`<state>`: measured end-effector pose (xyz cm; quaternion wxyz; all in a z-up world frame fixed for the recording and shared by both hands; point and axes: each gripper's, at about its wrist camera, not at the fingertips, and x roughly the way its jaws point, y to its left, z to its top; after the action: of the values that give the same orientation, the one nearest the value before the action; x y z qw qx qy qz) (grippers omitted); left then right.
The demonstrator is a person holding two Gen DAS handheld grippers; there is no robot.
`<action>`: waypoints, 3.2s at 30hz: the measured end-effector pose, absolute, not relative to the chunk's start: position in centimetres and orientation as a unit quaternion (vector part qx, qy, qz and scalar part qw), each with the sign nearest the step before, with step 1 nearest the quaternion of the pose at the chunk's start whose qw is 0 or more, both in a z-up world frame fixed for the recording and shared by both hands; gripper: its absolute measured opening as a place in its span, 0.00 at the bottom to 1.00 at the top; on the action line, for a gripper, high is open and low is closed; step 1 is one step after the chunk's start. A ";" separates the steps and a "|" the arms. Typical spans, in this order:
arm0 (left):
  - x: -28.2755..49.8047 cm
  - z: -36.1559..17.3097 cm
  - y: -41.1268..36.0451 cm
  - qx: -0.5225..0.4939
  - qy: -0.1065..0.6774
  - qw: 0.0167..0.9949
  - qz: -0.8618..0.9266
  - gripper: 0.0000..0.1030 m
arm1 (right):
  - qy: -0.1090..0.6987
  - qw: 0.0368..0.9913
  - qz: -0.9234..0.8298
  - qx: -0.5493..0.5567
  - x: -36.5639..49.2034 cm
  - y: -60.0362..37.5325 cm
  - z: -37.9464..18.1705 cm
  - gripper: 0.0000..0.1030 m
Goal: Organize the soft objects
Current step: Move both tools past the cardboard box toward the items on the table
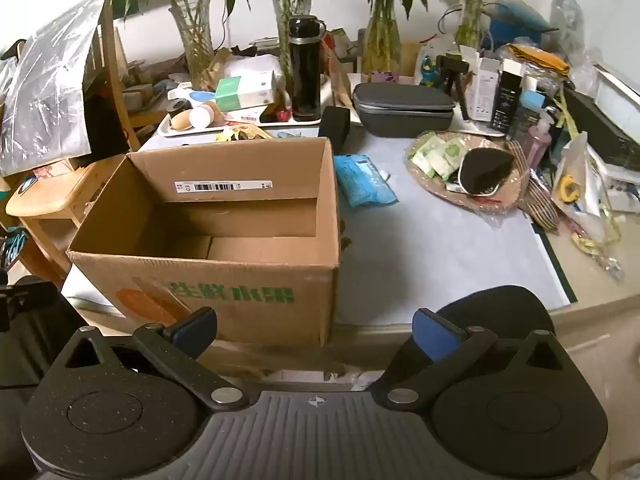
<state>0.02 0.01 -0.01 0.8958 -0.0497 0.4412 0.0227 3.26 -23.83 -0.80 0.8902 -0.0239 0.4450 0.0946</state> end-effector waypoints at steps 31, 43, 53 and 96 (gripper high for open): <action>-0.7 0.8 -0.8 -0.001 0.457 0.889 0.030 1.00 | 0.459 0.881 0.107 -0.049 2.5 -22.3 0.4 1.00; 1.4 0.0 -0.8 -0.001 0.473 0.881 0.019 1.00 | 0.468 0.873 0.126 -0.049 4.5 -21.9 -0.4 1.00; 3.2 -0.6 -1.0 -0.003 0.482 0.876 0.003 1.00 | 0.477 0.866 0.143 -0.042 6.2 -22.0 -1.3 1.00; 8.8 -0.5 0.8 0.002 0.481 0.877 -0.001 1.00 | 0.449 0.883 0.136 -0.027 12.7 -25.0 -0.8 1.00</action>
<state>8.76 0.78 -0.46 0.8767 0.0016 0.4810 -0.0009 12.75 -24.97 -0.85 0.8827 -0.0272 0.4492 0.1356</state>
